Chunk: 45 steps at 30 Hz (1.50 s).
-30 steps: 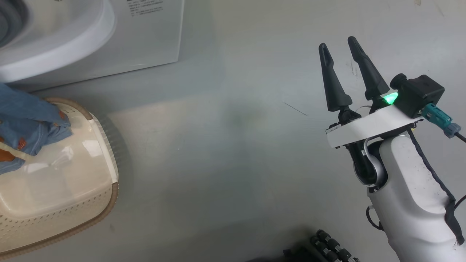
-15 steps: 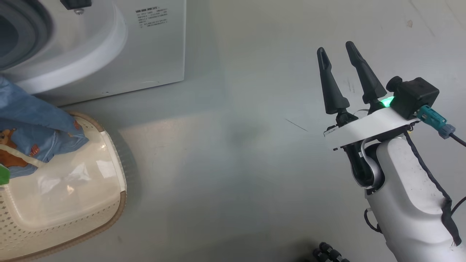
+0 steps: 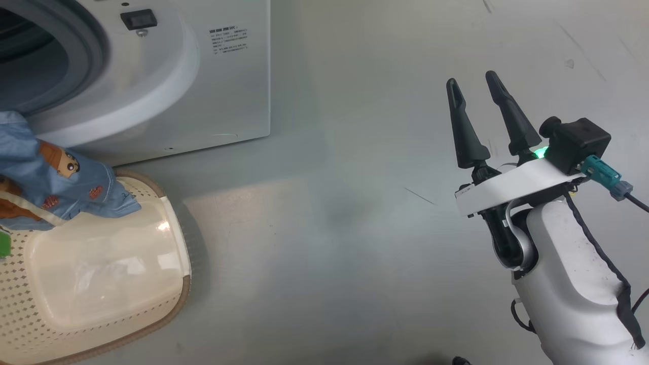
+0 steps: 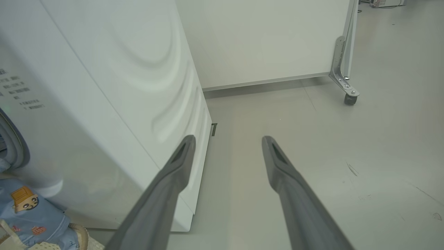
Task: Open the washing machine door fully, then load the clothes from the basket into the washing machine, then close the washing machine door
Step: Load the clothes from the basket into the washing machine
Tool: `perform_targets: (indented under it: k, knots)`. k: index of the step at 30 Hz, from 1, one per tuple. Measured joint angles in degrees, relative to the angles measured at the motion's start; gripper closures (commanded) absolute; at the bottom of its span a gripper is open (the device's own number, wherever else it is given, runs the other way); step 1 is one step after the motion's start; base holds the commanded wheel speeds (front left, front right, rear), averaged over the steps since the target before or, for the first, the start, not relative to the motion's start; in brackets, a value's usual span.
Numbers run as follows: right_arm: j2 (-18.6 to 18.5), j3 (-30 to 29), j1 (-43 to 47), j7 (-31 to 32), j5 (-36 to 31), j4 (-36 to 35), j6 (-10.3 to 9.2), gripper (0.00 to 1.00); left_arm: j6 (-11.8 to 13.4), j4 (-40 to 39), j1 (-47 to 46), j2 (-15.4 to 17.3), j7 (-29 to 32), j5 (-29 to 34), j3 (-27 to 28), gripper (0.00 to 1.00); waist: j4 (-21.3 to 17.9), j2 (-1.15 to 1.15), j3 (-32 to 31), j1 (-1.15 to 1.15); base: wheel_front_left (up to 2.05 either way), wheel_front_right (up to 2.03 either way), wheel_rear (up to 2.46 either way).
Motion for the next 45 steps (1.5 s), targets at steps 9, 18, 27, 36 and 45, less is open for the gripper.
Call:
perform_targets:
  k: [9, 18, 27, 36, 45]
  knots:
    - [-0.33, 0.16, 0.24, 0.0, 0.09, 0.24, 0.0, 0.0, 0.0, -6.51, 1.4, 0.52, 0.0, 0.98, 2.08, 1.0, 0.9, 0.0, -2.03, 0.0, 0.0, 0.0, 0.0]
    - [-0.24, 1.93, 0.24, 0.0, 0.55, 0.35, 0.0, 0.0, 0.0, -11.62, 1.31, 3.42, -0.16, 2.25, 3.43, 1.0, 0.69, 0.0, -3.07, 0.0, 0.0, 0.0, 0.0]
    - [-0.31, 2.13, 0.84, 0.0, 1.04, 0.31, 0.0, 0.0, 0.0, -11.66, -0.46, 5.87, 0.4, 1.78, 3.14, 1.0, -1.32, 0.0, -3.25, 0.0, 0.0, 0.0, 0.0]
    - [-0.15, 3.08, 1.19, 0.0, 1.45, -0.4, 0.0, 0.0, 0.0, -8.26, -7.73, 10.21, 7.64, -0.33, 3.63, 1.0, -3.27, 0.0, -1.08, 0.0, 0.0, 0.0, 0.0]
    - [0.43, 2.98, 1.16, 0.0, 1.62, -1.32, 0.0, 0.0, 0.0, -5.46, -14.16, 14.84, 13.69, -3.67, 5.45, 1.0, -6.53, 0.0, 2.63, 0.0, 0.0, 0.0, 0.0]
